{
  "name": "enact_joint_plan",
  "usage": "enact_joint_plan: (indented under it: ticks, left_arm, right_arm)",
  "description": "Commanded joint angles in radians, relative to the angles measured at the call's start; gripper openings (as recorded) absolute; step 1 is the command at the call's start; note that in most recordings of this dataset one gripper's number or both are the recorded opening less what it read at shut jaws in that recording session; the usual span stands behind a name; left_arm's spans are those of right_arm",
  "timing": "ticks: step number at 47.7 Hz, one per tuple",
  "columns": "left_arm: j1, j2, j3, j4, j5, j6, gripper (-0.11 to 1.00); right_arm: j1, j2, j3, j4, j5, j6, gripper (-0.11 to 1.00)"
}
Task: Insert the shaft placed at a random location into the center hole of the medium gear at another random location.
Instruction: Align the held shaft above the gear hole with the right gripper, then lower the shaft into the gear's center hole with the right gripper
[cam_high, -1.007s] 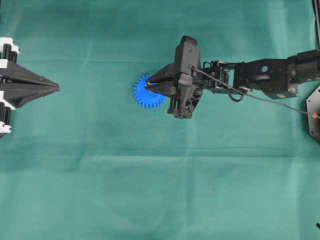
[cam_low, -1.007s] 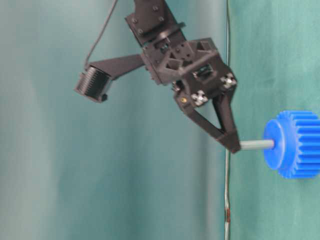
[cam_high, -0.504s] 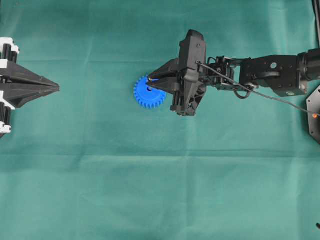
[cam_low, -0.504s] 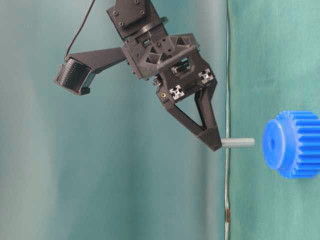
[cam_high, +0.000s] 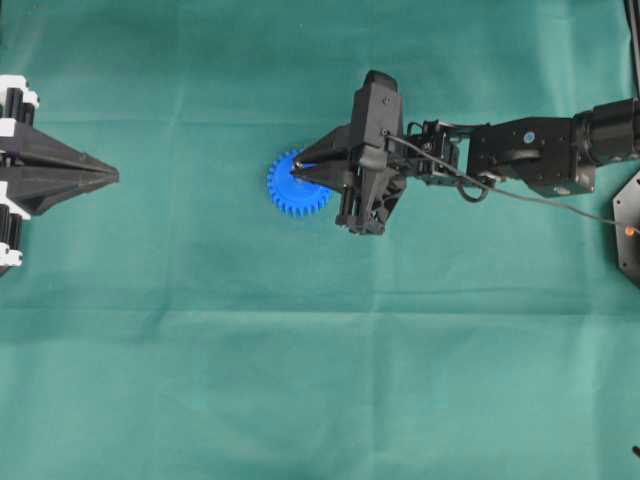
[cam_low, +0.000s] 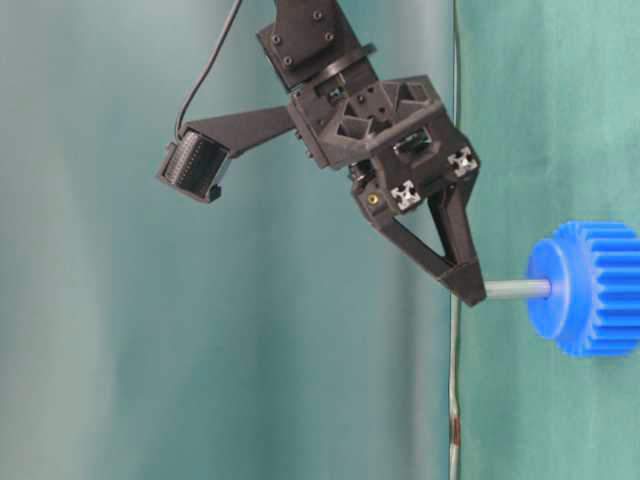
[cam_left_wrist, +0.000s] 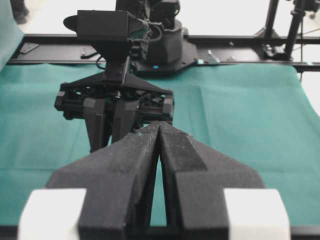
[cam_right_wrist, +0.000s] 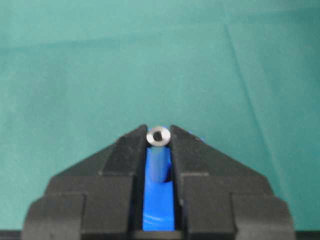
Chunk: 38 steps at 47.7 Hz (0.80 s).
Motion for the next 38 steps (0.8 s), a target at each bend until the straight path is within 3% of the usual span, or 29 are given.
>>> enact_joint_plan:
  ticks: [1, 38]
  left_arm:
    - [0.002, 0.006, -0.025, 0.003, -0.005, -0.002, 0.00]
    - [0.002, 0.006, -0.023, 0.003, -0.005, 0.000, 0.00]
  right_arm:
    - [-0.002, -0.008, -0.008, 0.006, -0.017, -0.005, 0.13]
    - [-0.009, -0.075, 0.005, 0.003, -0.032, -0.014, 0.13]
